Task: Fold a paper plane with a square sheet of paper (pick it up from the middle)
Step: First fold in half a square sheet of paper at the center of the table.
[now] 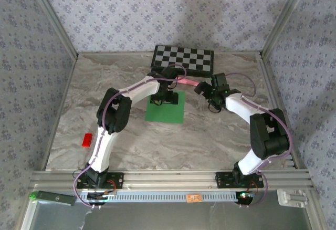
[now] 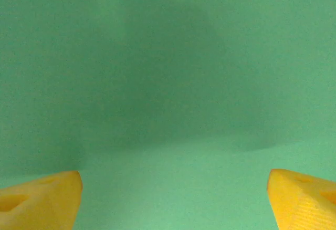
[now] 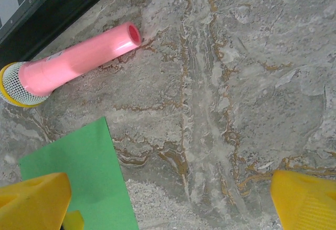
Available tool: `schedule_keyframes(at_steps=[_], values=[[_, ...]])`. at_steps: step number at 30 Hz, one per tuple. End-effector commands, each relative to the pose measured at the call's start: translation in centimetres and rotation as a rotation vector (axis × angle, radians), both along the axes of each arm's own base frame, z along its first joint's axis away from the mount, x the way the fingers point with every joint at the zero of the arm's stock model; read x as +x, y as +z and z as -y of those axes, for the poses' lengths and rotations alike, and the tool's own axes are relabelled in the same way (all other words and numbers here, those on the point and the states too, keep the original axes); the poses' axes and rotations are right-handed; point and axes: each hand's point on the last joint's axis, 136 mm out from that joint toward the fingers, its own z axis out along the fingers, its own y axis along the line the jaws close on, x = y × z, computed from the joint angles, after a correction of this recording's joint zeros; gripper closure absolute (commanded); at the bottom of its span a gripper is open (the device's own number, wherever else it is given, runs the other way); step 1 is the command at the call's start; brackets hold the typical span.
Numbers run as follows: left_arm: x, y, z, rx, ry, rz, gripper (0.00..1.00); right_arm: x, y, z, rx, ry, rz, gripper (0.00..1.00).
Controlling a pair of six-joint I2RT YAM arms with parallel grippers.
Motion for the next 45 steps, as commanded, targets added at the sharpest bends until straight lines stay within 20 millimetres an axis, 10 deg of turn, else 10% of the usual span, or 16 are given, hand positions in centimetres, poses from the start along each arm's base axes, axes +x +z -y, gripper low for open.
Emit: schedule_keyframes(at_steps=[1, 30, 37, 45], values=[[-1.0, -0.1, -0.6, 0.077, -0.026, -0.037, 0.09, -0.5, 0.0, 0.5, -0.022, 0.013, -0.001, 0.00], [-3.0, -4.5, -0.9, 0.118, -0.046, -0.129, 0.16, -0.5, -0.7, 0.2, 0.000, 0.003, -0.027, 0.00], [-2.5, -2.7, -0.5, 0.080, -0.034, -0.087, 0.29, -0.3, -0.2, 0.0, 0.014, 0.012, 0.000, 0.00], [-1.4, 4.8, 2.2, -0.351, 0.000, -0.040, 0.61, 0.7, 1.9, 0.0, 0.071, 0.028, 0.103, 0.00]])
